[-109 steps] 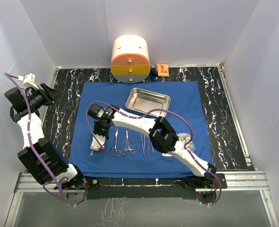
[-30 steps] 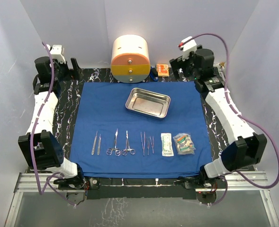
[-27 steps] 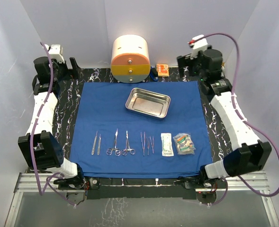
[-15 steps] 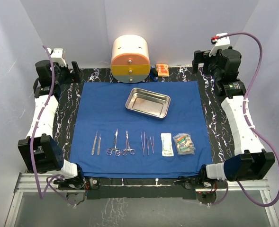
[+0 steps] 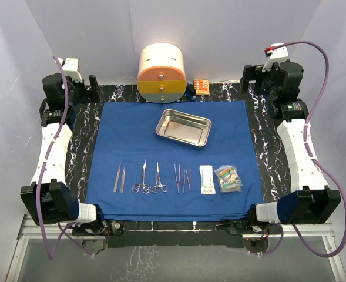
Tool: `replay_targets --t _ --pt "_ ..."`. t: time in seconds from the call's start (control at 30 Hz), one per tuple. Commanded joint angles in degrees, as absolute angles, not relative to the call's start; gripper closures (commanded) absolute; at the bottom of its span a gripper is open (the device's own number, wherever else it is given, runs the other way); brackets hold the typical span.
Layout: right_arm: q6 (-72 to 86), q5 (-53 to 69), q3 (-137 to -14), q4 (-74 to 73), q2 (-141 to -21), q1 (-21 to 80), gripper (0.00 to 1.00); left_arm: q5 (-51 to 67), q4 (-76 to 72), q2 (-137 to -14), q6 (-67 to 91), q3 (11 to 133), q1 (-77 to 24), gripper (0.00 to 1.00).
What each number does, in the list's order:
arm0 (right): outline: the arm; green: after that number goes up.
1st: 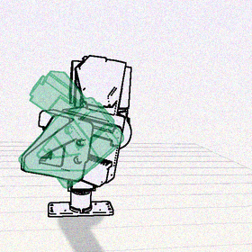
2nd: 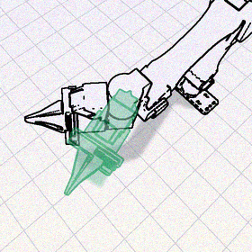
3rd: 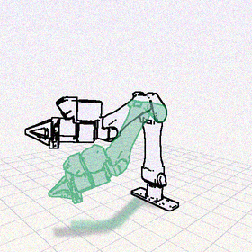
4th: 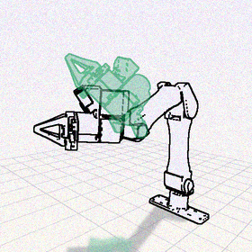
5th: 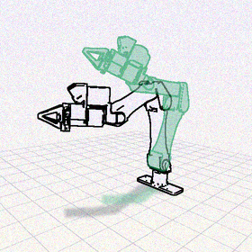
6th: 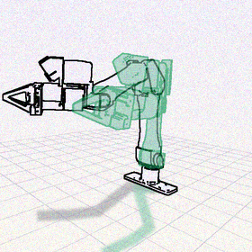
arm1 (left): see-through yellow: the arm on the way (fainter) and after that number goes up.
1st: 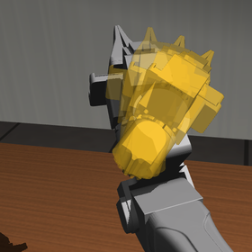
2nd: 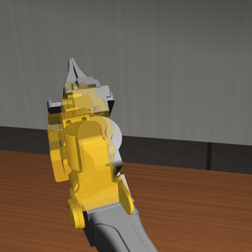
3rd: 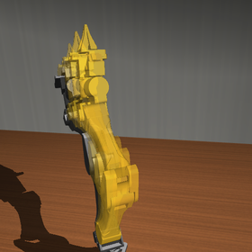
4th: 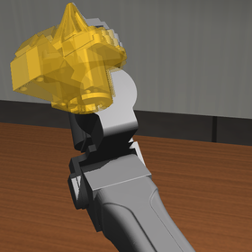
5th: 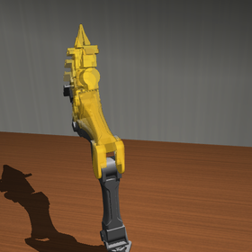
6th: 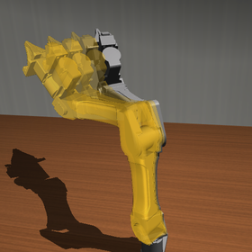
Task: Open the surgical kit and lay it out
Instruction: Reset both arms
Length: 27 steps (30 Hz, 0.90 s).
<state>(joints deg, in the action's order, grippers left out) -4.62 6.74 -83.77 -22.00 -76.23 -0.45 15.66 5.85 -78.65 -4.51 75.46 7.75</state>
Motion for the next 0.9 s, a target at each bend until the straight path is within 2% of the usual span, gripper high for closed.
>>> replay_targets --t 0.0,0.87 --pt "-4.9 8.5 -83.5 -20.4 -74.7 -1.3 0.02 16.2 6.9 -76.7 -4.8 76.2 7.8 0.01" --pt "-5.7 11.2 -84.0 -21.4 -74.6 -1.4 0.02 17.7 6.0 -76.4 -3.6 75.7 7.9 0.01"
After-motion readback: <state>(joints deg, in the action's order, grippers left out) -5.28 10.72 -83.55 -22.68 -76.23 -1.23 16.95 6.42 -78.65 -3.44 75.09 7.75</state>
